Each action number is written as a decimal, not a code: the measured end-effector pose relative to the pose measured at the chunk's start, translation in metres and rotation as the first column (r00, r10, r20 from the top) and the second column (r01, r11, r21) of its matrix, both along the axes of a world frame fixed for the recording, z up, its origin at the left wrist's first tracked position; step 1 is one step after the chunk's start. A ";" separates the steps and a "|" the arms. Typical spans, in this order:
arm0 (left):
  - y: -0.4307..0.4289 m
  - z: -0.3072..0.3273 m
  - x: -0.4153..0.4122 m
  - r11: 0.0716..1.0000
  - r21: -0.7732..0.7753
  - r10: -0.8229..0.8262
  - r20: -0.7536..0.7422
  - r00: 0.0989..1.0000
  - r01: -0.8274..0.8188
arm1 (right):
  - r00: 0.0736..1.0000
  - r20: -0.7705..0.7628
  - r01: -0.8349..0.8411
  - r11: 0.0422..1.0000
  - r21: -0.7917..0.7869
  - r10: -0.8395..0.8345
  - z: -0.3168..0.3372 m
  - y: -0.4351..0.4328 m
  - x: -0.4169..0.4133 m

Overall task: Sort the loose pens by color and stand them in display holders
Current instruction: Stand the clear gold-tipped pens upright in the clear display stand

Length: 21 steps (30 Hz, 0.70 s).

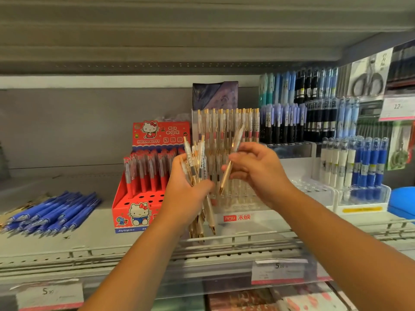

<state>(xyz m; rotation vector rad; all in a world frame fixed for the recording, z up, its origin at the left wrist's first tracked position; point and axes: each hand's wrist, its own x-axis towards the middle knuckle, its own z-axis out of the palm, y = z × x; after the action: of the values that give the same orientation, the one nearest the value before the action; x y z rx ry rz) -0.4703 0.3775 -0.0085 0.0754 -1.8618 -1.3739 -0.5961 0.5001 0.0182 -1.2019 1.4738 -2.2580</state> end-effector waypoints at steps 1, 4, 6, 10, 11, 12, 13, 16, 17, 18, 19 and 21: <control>0.000 0.000 0.000 1.000 -0.002 0.006 -0.001 1.000 -0.006 | 0.997 -0.021 0.076 0.997 -0.015 -0.076 0.004 0.002 -0.006; 0.002 0.000 0.000 1.000 -0.024 0.006 0.010 1.000 -0.006 | 0.882 -0.236 0.419 0.908 -0.004 -0.408 0.004 0.004 -0.025; 0.004 -0.001 0.000 0.999 -0.051 0.013 0.020 1.000 -0.012 | 0.786 -0.374 0.523 0.852 -0.023 -0.493 -0.005 0.005 -0.032; 0.006 -0.001 0.000 0.997 -0.071 0.022 0.030 0.999 -0.020 | 0.673 -0.532 0.577 0.815 -0.056 -0.513 -0.016 0.003 -0.038; 0.006 -0.001 0.000 0.997 -0.074 0.025 0.028 0.999 -0.023 | 0.659 -0.546 0.593 0.804 -0.047 -0.518 -0.016 0.002 -0.039; 0.005 -0.001 -0.001 0.996 -0.079 0.030 0.025 0.999 -0.028 | 0.656 -0.547 0.601 0.798 -0.038 -0.520 -0.016 0.001 -0.040; 0.005 -0.001 -0.001 0.996 -0.082 0.035 0.023 0.999 -0.033 | 0.661 -0.542 0.602 0.798 -0.030 -0.519 -0.016 0.001 -0.041; 0.006 -0.001 0.000 0.995 -0.087 0.041 0.022 0.999 -0.039 | 0.683 -0.536 0.581 0.814 -0.015 -0.497 -0.017 -0.001 -0.042; 0.006 -0.001 0.000 0.995 -0.090 0.044 0.025 0.999 -0.041 | 0.681 -0.543 0.579 0.816 -0.013 -0.491 -0.017 -0.001 -0.041; 0.006 -0.001 0.000 0.995 -0.091 0.046 0.027 0.999 -0.043 | 0.678 -0.551 0.579 0.815 -0.009 -0.487 -0.017 -0.003 -0.041; 0.005 -0.001 0.001 0.995 -0.090 0.049 0.028 0.998 -0.046 | 0.675 -0.557 0.580 0.814 -0.004 -0.484 -0.017 -0.004 -0.041; 0.005 -0.001 0.001 0.995 -0.088 0.051 0.033 0.998 -0.048 | 0.668 -0.566 0.592 0.806 0.009 -0.484 -0.017 -0.007 -0.041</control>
<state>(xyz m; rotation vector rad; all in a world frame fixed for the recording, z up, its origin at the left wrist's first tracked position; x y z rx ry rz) -0.4694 0.3822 -0.0094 0.1018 -1.9342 -1.2636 -0.6366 0.4928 0.0009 -1.5868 2.5074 -2.0839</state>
